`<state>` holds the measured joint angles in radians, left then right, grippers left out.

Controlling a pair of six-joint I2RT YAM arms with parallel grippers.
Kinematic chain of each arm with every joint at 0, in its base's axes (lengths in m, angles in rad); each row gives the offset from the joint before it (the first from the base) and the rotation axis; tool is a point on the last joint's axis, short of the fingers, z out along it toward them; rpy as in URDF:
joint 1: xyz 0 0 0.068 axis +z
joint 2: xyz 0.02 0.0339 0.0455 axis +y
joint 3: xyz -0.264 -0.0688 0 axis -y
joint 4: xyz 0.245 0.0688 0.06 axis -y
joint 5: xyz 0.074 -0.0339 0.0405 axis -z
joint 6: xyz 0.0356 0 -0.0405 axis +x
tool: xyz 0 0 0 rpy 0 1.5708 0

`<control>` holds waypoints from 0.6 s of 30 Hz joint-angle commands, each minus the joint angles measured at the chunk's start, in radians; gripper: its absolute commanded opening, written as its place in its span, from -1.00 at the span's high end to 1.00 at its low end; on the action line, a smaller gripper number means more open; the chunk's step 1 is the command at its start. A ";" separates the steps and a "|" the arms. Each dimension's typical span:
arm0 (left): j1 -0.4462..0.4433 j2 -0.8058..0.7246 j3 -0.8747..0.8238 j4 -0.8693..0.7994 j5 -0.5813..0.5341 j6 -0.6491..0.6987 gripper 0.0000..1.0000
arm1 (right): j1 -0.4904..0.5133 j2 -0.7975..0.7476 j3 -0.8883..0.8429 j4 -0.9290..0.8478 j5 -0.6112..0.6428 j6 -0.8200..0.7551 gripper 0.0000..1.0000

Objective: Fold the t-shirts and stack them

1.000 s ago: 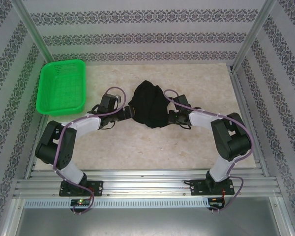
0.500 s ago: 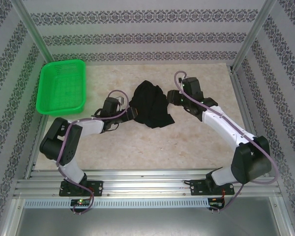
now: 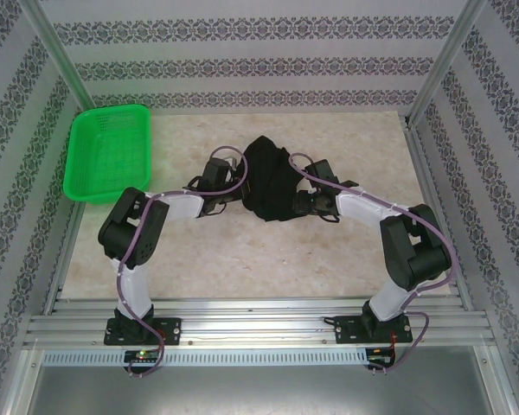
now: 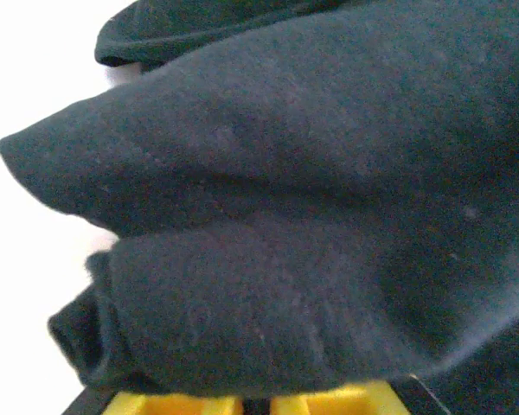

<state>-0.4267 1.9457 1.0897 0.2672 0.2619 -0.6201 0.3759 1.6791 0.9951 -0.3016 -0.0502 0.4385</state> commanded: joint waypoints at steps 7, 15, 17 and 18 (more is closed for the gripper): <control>-0.069 -0.184 0.070 -0.128 -0.041 0.103 0.89 | 0.015 0.005 -0.069 0.053 -0.013 0.020 0.08; -0.147 -0.278 0.174 -0.232 -0.049 0.175 0.88 | 0.013 -0.003 -0.117 0.096 0.001 0.056 0.03; -0.164 -0.297 0.209 -0.264 -0.056 0.194 0.88 | 0.003 -0.039 -0.144 0.107 0.007 0.067 0.01; -0.172 -0.306 0.236 -0.289 -0.056 0.205 0.88 | -0.002 -0.069 -0.158 0.107 0.007 0.072 0.00</control>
<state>-0.5735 1.6733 1.2713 0.0586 0.2234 -0.4778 0.3817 1.6722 0.8749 -0.2073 -0.0574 0.4805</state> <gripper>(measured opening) 0.062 0.499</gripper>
